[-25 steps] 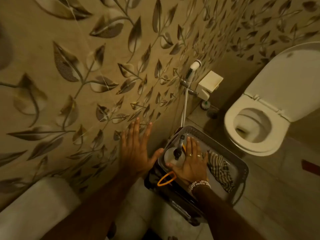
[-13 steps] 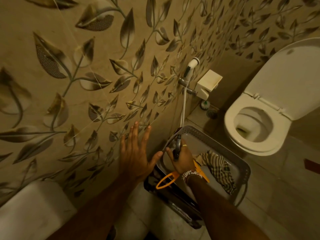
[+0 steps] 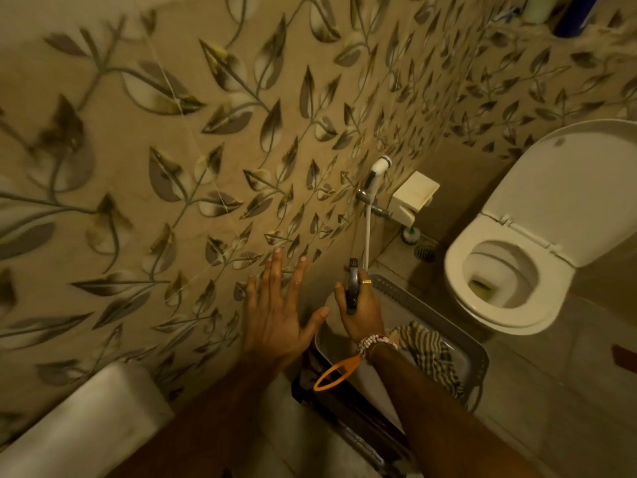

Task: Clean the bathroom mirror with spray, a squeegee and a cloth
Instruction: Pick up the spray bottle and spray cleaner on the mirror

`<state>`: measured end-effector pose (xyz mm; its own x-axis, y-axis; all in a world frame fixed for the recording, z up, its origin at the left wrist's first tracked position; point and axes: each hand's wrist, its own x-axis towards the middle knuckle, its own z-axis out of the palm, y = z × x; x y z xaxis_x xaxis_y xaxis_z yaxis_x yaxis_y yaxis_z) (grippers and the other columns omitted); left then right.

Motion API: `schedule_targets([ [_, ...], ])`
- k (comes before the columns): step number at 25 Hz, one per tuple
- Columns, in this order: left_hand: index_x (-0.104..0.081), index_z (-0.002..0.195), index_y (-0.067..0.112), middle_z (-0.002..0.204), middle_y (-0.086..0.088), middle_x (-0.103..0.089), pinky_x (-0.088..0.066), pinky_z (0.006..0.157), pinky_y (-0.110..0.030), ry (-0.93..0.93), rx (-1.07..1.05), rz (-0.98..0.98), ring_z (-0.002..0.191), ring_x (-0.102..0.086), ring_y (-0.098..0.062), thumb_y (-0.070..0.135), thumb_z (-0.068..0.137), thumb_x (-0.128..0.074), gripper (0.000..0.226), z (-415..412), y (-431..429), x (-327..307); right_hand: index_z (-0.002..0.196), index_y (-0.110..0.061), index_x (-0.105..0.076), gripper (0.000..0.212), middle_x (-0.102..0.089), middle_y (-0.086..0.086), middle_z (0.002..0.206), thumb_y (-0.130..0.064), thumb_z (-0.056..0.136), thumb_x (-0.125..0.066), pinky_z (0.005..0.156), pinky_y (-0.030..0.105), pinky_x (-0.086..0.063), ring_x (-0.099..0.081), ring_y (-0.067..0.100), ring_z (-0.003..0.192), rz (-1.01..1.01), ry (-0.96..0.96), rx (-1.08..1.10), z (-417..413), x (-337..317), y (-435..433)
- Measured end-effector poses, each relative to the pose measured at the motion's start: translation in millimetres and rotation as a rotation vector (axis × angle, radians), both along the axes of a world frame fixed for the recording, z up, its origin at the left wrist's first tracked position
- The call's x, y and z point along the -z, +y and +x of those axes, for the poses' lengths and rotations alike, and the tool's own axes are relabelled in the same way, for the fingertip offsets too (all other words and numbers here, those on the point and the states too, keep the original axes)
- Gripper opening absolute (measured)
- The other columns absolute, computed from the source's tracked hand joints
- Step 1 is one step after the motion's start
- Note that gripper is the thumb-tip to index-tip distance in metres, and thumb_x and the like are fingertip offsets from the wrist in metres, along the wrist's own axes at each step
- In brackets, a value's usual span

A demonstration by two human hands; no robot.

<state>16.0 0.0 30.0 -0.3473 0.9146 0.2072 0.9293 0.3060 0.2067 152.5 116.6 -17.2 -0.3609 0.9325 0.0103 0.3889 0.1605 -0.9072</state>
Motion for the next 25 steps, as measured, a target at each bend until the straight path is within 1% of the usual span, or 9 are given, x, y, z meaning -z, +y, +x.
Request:
schedule_targets([
  [2, 0.004, 0.167, 0.032, 0.175, -0.007, 0.017, -0.003, 0.127, -0.06, 0.024, -0.006, 0.016, 0.163, 0.006, -0.028, 0.084, 0.094, -0.016, 0.092, 1.0, 5.4, -24.6, 0.136, -0.023, -0.048, 0.042, -0.059, -0.008, 0.112, -0.04, 0.099, -0.055, 0.077, 0.02, -0.045, -0.058, 0.009, 0.095, 0.038, 0.028, -0.016, 0.4, -26.3, 3.5],
  [5, 0.0, 0.168, 0.031, 0.176, -0.006, 0.013, -0.005, 0.127, -0.063, 0.077, -0.021, 0.084, 0.163, 0.006, -0.028, 0.082, 0.096, -0.018, 0.09, -0.1, 15.4, -72.8, 0.135, -0.02, -0.054, 0.042, -0.062, -0.01, 0.111, -0.04, 0.098, -0.056, 0.08, 0.022, -0.048, -0.062, 0.01, 0.097, 0.067, 0.088, -0.01, -2.2, -78.6, 10.6],
  [10, -0.001, 0.168, 0.033, 0.175, -0.003, 0.015, 0.001, 0.127, -0.063, 0.164, -0.051, 0.19, 0.162, 0.01, -0.027, 0.083, 0.096, -0.014, 0.088, 0.6, 25.0, -172.8, 0.103, -0.029, -0.065, 0.012, -0.069, -0.007, 0.083, -0.037, 0.098, -0.059, 0.063, 0.015, -0.048, -0.068, 0.012, 0.074, 0.142, 0.172, -0.03, -5.5, -189.6, 15.8],
  [12, -0.002, 0.168, 0.033, 0.176, -0.003, 0.015, 0.003, 0.126, -0.061, 0.2, -0.067, 0.244, 0.162, 0.009, -0.027, 0.083, 0.096, -0.015, 0.088, 0.4, 25.4, -212.3, 0.084, -0.028, -0.061, 0.019, -0.068, -0.002, 0.072, -0.043, 0.096, -0.057, 0.053, 0.013, -0.045, -0.065, 0.012, 0.063, 0.182, 0.169, -0.019, -6.1, -234.7, 16.5],
  [14, -0.003, 0.168, 0.033, 0.175, -0.003, 0.016, 0.002, 0.126, -0.062, 0.228, -0.082, 0.298, 0.162, 0.011, -0.026, 0.082, 0.096, -0.017, 0.088, -0.7, 20.8, -253.0, 0.08, -0.026, -0.06, 0.024, -0.066, 0.001, 0.07, -0.045, 0.095, -0.057, 0.056, 0.028, -0.051, -0.064, 0.016, 0.062, 0.203, 0.191, -0.014, -6.9, -279.9, 13.5],
  [15, -0.003, 0.168, 0.034, 0.175, -0.004, 0.016, 0.001, 0.126, -0.063, 0.245, -0.092, 0.325, 0.162, 0.011, -0.026, 0.082, 0.096, -0.018, 0.087, -1.7, 16.8, -272.3, 0.079, -0.028, -0.059, 0.022, -0.065, -0.001, 0.069, -0.044, 0.095, -0.058, 0.057, 0.03, -0.051, -0.064, 0.016, 0.062, 0.231, 0.206, -0.01, -7.8, -300.7, 11.2],
  [19, -0.004, 0.168, 0.032, 0.175, -0.007, 0.015, 0.002, 0.126, -0.065, 0.338, -0.132, 0.401, 0.162, 0.01, -0.029, 0.077, 0.097, -0.03, 0.088, -6.5, -9.9, -338.2, 0.071, -0.032, -0.054, 0.026, -0.059, -0.006, 0.063, -0.043, 0.094, -0.06, 0.054, 0.026, -0.038, -0.057, 0.014, 0.057, 0.347, 0.222, 0.037, -13.6, -377.8, -6.2],
  [22, -0.003, 0.168, 0.031, 0.176, -0.009, 0.013, 0.001, 0.126, -0.065, 0.402, -0.167, 0.455, 0.162, 0.009, -0.03, 0.075, 0.098, -0.028, 0.086, -12.8, -39.4, -377.6, 0.065, -0.032, -0.049, 0.03, -0.054, -0.008, 0.057, -0.043, 0.092, -0.058, 0.049, 0.025, -0.033, -0.053, 0.013, 0.05, 0.428, 0.256, 0.073, -20.6, -428.0, -33.7],
  [25, -0.004, 0.168, 0.029, 0.176, -0.011, 0.011, 0.0, 0.126, -0.066, 0.452, -0.205, 0.491, 0.162, 0.009, -0.03, 0.074, 0.099, -0.026, 0.085, -21.7, -75.9, -409.0, 0.066, -0.03, -0.051, 0.028, -0.054, -0.006, 0.057, -0.037, 0.093, -0.057, 0.046, 0.029, -0.036, -0.051, 0.016, 0.049, 0.491, 0.32, 0.032, -30.6, -469.7, -69.0],
])
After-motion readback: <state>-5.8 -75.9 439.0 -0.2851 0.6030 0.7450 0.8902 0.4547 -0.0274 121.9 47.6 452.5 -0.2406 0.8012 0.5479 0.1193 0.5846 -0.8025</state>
